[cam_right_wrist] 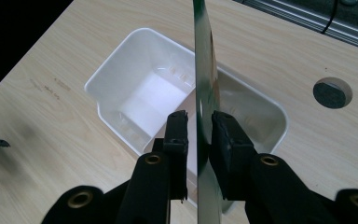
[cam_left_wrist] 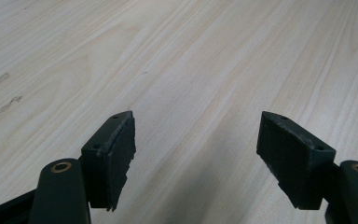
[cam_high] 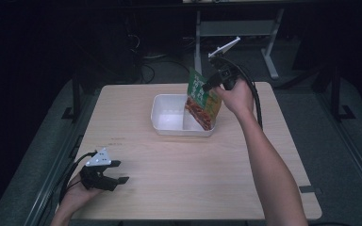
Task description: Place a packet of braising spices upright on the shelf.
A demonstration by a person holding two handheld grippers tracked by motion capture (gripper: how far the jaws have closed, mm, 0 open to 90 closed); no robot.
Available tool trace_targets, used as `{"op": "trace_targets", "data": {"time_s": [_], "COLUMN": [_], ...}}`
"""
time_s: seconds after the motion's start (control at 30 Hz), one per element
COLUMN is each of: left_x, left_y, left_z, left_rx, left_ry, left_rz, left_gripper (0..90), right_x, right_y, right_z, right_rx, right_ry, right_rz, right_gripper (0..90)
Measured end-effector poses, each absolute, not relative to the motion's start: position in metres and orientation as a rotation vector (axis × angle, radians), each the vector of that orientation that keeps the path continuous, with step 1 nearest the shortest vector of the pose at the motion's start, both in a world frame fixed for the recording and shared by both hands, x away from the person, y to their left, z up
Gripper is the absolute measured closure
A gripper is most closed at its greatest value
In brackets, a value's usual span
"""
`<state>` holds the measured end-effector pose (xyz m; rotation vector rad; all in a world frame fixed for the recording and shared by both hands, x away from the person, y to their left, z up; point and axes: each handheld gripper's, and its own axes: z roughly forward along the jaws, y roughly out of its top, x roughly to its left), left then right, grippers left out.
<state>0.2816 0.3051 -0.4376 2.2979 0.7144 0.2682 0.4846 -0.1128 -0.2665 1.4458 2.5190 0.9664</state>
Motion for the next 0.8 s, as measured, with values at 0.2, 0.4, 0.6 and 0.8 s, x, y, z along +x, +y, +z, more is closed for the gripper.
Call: {"op": "trace_targets", "data": {"time_s": [0.2,0.4,0.6,0.8], "left_x": [0.282,0.282,0.282,0.282], "left_y": [0.305,0.304,0.304,0.304], "left_z": [-0.438,-0.438,-0.438,-0.438], "left_rx": [2.299,2.295,2.295,2.298], "left_ry": [0.716,0.717,0.715,0.716], "left_rz": [0.271,0.267,0.266,0.266], "left_gripper": [27.3,27.3,27.3,27.3], "right_x": [0.477,0.476,0.478,0.480], "right_y": [-0.120,-0.115,-0.105,-0.103], "right_z": [-0.271,-0.269,-0.265,-0.264], "right_rx": [1.421,1.409,1.402,1.436], "right_ry": [2.515,2.512,2.514,2.491], "right_rz": [0.945,0.936,0.924,0.925], "right_gripper": [89.5,89.7,89.7,89.7]}}
